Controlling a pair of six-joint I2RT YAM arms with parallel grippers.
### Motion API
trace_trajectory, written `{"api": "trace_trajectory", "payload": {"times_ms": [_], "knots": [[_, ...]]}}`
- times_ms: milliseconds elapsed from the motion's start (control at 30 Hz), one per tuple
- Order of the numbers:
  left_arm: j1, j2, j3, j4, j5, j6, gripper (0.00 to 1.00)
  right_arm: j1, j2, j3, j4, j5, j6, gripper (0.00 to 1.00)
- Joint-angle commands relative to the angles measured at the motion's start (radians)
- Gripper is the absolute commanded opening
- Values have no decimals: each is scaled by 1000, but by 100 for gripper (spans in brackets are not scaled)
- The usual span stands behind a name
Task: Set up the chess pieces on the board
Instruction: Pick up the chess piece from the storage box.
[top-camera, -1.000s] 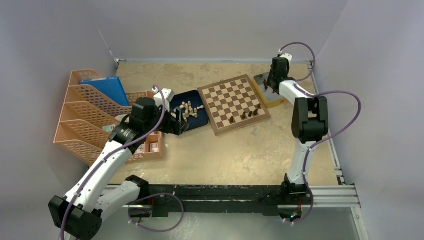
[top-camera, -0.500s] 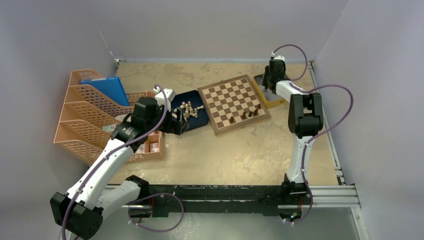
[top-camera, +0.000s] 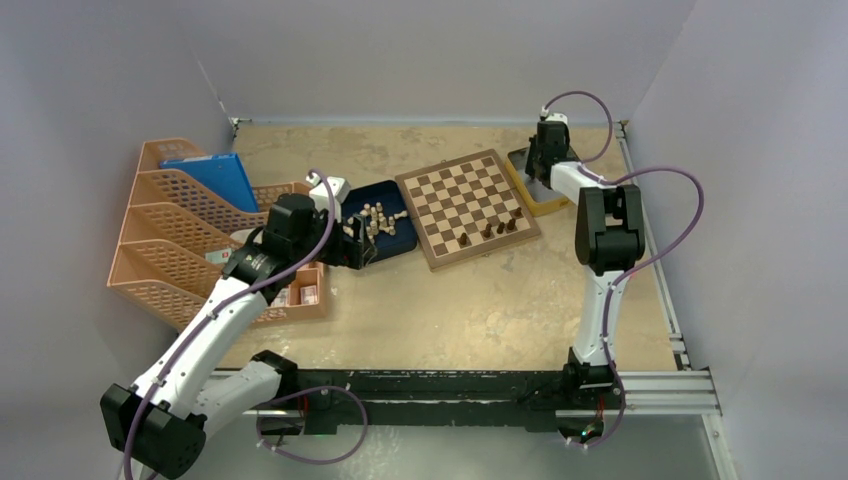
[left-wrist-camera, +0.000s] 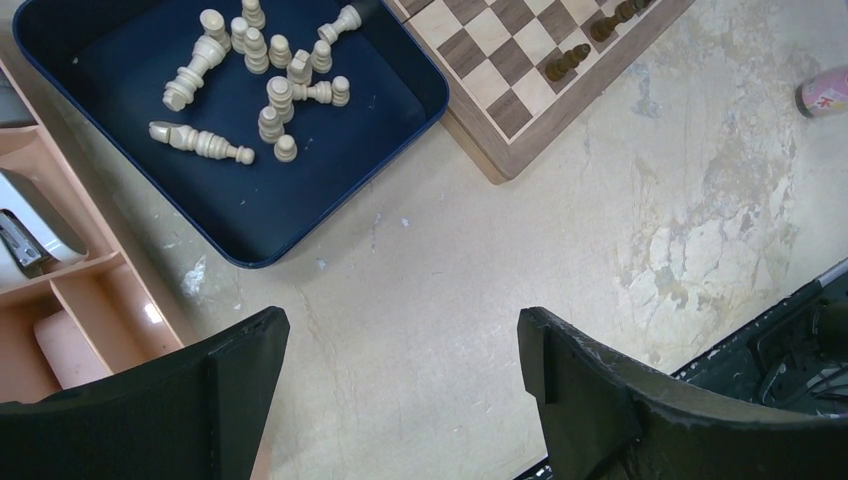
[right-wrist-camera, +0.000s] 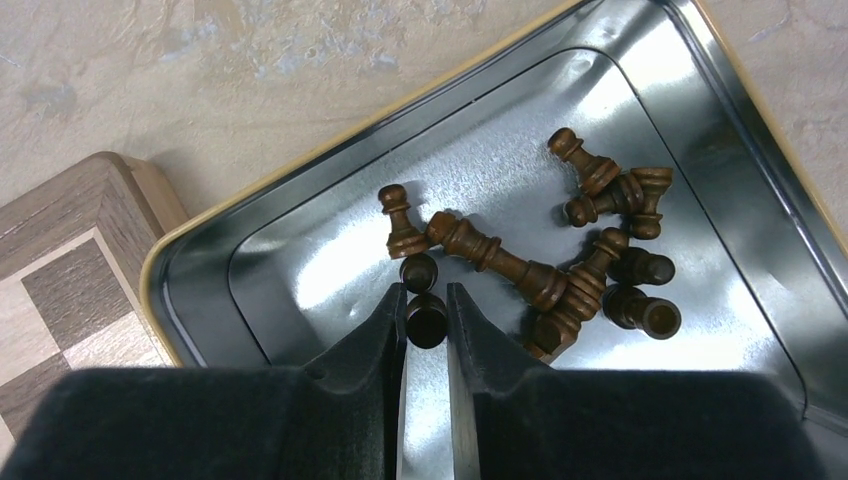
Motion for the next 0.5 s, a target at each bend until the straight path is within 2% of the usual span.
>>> {"api": "trace_trajectory", "payload": {"times_ms": [0, 267, 467], "knots": [[-4, -26, 15, 22, -22, 3, 85, -3, -38, 56, -17, 42, -15, 17], [-4, -40, 15, 23, -21, 1, 85, 13, -160, 8, -37, 72, 31, 16], [-4, -49, 14, 27, -4, -1, 85, 47, -253, -20, -113, 102, 92, 15]]}}
